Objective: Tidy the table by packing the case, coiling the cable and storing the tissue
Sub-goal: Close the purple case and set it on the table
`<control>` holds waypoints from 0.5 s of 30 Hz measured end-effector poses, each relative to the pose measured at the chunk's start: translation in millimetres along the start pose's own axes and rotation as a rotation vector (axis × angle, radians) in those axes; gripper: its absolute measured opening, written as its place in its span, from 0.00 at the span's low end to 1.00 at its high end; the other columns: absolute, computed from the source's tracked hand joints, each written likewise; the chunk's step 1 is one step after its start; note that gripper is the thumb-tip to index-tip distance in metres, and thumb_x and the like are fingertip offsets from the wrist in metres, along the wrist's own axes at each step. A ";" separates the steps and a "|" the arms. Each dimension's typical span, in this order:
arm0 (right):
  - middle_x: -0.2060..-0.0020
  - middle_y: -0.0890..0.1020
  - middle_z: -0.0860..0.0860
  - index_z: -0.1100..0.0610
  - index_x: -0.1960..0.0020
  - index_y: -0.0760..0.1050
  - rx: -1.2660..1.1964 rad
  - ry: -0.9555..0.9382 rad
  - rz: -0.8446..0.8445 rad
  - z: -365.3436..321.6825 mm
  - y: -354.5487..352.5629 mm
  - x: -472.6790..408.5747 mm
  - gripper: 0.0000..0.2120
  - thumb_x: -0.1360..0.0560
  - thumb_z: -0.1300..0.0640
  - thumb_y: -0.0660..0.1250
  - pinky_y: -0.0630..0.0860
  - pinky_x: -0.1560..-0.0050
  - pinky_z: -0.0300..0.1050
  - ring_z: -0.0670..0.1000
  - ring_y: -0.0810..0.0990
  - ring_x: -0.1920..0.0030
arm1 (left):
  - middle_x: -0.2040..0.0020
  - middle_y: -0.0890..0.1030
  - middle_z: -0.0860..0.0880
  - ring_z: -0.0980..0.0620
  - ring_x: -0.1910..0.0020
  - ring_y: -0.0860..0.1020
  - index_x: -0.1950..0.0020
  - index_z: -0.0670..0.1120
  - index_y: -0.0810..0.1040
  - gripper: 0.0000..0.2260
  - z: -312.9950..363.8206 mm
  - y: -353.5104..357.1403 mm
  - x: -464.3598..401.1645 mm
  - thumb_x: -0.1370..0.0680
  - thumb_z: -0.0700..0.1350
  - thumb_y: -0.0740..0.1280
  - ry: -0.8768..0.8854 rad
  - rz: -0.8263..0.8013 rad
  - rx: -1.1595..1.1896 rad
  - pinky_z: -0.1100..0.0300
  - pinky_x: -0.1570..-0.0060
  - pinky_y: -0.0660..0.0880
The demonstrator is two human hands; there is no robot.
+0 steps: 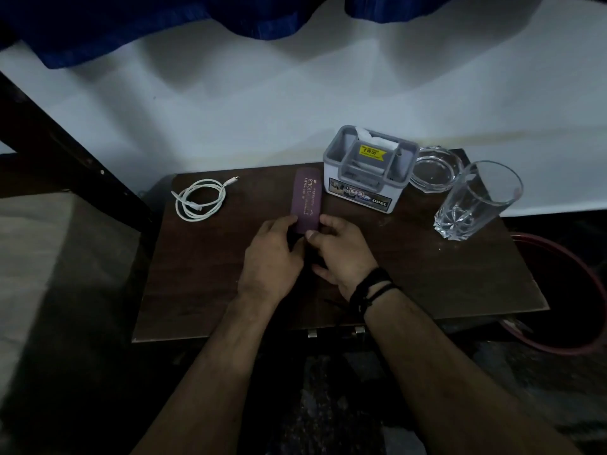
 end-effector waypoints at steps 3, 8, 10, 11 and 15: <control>0.58 0.78 0.45 0.46 0.55 0.75 0.035 -0.018 0.004 -3.3 -4.9 2.9 0.13 0.19 0.63 0.64 0.78 0.50 0.52 0.47 0.77 0.56 | 0.33 0.77 0.44 0.42 0.37 0.77 0.28 0.50 0.74 0.21 1.0 2.1 0.7 0.21 0.48 0.69 -0.002 -0.013 -0.013 0.52 0.38 0.73; 0.37 0.77 0.51 0.52 0.28 0.72 0.240 -0.141 0.115 -17.2 -22.0 11.3 0.24 0.24 0.54 0.69 0.79 0.39 0.57 0.49 0.80 0.43 | 0.34 0.76 0.46 0.43 0.44 0.81 0.31 0.50 0.76 0.18 7.0 -6.8 4.7 0.22 0.48 0.70 -0.005 0.031 -0.020 0.52 0.41 0.75; 0.37 0.77 0.53 0.52 0.29 0.73 0.354 -0.222 0.161 -26.0 -31.8 17.6 0.26 0.27 0.50 0.69 0.77 0.35 0.59 0.52 0.79 0.38 | 0.35 0.76 0.47 0.42 0.47 0.81 0.34 0.50 0.78 0.16 17.4 -10.2 6.2 0.22 0.48 0.69 0.011 0.057 -0.018 0.52 0.43 0.75; 0.37 0.78 0.54 0.53 0.30 0.74 0.401 -0.260 0.176 -31.2 -37.0 22.7 0.24 0.25 0.52 0.70 0.77 0.34 0.57 0.52 0.79 0.39 | 0.36 0.76 0.47 0.42 0.47 0.81 0.35 0.50 0.78 0.15 24.7 -10.3 7.3 0.22 0.48 0.69 0.027 0.065 -0.021 0.52 0.45 0.75; 0.40 0.79 0.55 0.57 0.35 0.78 0.593 -0.457 0.301 -57.3 -73.3 51.1 0.17 0.23 0.61 0.71 0.72 0.40 0.37 0.49 0.80 0.41 | 0.38 0.77 0.48 0.42 0.46 0.81 0.37 0.51 0.79 0.13 61.2 0.1 17.3 0.21 0.50 0.68 0.117 0.060 -0.024 0.51 0.47 0.78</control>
Point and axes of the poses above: each hand's wrist, its own x-axis away from the middle knuckle, its own y-axis out of the palm, z = x × y, the point moved 10 cm from there along -x, towards the middle knuckle
